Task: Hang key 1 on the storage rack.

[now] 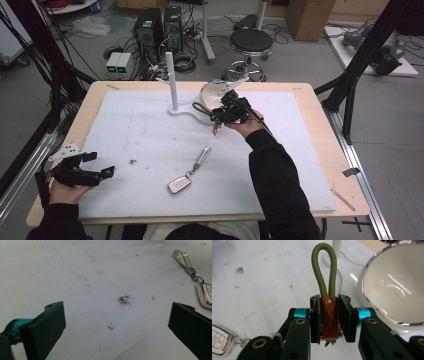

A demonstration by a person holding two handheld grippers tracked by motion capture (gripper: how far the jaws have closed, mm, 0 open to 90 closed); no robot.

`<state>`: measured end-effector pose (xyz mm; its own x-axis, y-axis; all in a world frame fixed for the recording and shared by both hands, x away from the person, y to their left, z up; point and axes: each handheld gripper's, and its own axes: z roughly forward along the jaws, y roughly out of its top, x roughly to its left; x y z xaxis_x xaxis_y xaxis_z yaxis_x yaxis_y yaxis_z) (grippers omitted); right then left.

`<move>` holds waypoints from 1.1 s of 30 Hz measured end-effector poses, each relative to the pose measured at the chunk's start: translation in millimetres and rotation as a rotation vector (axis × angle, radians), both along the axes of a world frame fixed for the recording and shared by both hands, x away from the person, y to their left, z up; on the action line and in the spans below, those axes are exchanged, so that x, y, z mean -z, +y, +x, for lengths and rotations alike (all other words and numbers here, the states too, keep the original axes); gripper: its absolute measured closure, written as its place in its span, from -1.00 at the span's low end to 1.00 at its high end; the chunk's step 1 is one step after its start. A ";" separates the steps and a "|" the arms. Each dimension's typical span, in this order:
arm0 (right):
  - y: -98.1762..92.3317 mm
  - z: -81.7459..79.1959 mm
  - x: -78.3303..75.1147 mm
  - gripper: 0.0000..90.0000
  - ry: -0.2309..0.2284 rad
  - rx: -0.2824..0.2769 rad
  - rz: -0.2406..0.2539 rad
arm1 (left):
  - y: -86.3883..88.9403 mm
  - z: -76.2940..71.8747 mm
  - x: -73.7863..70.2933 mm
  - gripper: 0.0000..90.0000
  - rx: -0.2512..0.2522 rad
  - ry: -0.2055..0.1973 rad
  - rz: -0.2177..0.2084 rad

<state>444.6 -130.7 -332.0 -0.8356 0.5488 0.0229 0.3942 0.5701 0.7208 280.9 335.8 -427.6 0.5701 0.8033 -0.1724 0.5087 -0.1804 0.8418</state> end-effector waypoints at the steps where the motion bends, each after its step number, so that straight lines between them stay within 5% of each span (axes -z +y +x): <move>1: 0.0 0.0 0.0 0.62 0.000 0.000 0.000 | 0.1 0.1 0.1 -0.96 0.000 0.000 0.000; 33: 32.1 23.2 -59.2 0.62 -0.055 -0.039 0.030 | 1.0 2.0 1.0 -0.96 0.004 0.002 -0.005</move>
<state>467.8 -98.6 -272.8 -0.8569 0.5155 -0.0076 0.3312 0.5617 0.7581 282.9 336.8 -428.6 0.5733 0.7998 -0.1778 0.5097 -0.1781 0.8417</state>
